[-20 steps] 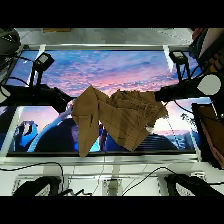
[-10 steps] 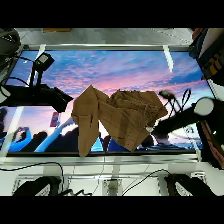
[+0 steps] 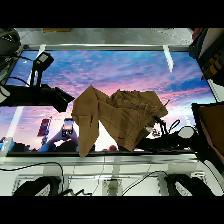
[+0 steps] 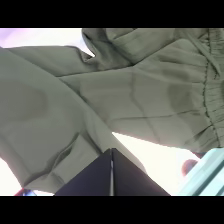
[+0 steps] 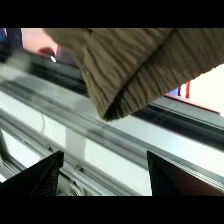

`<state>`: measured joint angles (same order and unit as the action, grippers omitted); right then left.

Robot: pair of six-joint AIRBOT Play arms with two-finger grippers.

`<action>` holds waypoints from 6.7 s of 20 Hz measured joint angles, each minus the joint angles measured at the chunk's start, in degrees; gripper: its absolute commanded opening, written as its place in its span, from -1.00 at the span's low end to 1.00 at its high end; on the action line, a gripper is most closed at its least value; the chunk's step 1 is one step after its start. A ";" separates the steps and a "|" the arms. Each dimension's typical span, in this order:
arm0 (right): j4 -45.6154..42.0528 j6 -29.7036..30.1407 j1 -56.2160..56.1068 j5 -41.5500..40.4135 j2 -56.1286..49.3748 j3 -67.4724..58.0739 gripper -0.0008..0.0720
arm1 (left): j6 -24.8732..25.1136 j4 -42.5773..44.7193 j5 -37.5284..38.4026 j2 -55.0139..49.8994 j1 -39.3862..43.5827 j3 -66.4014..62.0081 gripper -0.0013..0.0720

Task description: Fold the clothes and pants, and hang the long-sleeved shirts on hangers.

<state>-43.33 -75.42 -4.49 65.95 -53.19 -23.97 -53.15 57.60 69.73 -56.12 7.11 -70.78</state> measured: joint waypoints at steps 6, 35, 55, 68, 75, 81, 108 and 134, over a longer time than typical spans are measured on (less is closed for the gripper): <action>6.54 -3.72 0.00 -7.21 -7.80 2.75 0.72 | -2.01 -0.90 0.15 0.00 0.04 0.00 0.25; 16.48 2.78 -9.62 -16.41 -16.83 -3.56 -0.89 | -16.68 -3.67 1.75 11.34 -9.53 46.82 0.41; 14.97 3.08 -8.41 -15.85 -16.83 -7.80 -0.89 | -7.91 -23.34 -24.92 -0.37 -3.61 50.51 -0.93; -2.62 -6.03 22.40 -4.17 -16.85 -52.17 -0.89 | -7.30 -22.21 -26.67 -0.72 -35.89 6.86 -0.93; -9.88 -7.39 32.76 2.49 -16.85 -60.26 -0.89 | -7.52 -9.14 -25.07 -0.74 -43.25 3.63 -0.93; -22.10 -7.28 34.51 16.48 -16.85 -61.11 -0.89 | -7.74 10.38 -18.03 -1.09 -44.17 6.88 -0.92; -42.12 8.98 32.02 39.45 -13.53 -27.26 0.43 | 22.67 47.74 4.17 -13.57 -49.33 17.49 1.00; -21.46 10.47 45.99 -4.74 -22.53 -32.81 -0.56 | -3.45 30.60 -16.72 -13.60 -23.69 7.93 -0.19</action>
<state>-64.79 -64.95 41.50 61.21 -75.72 -56.77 -56.60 88.20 53.01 -69.71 -16.58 -62.85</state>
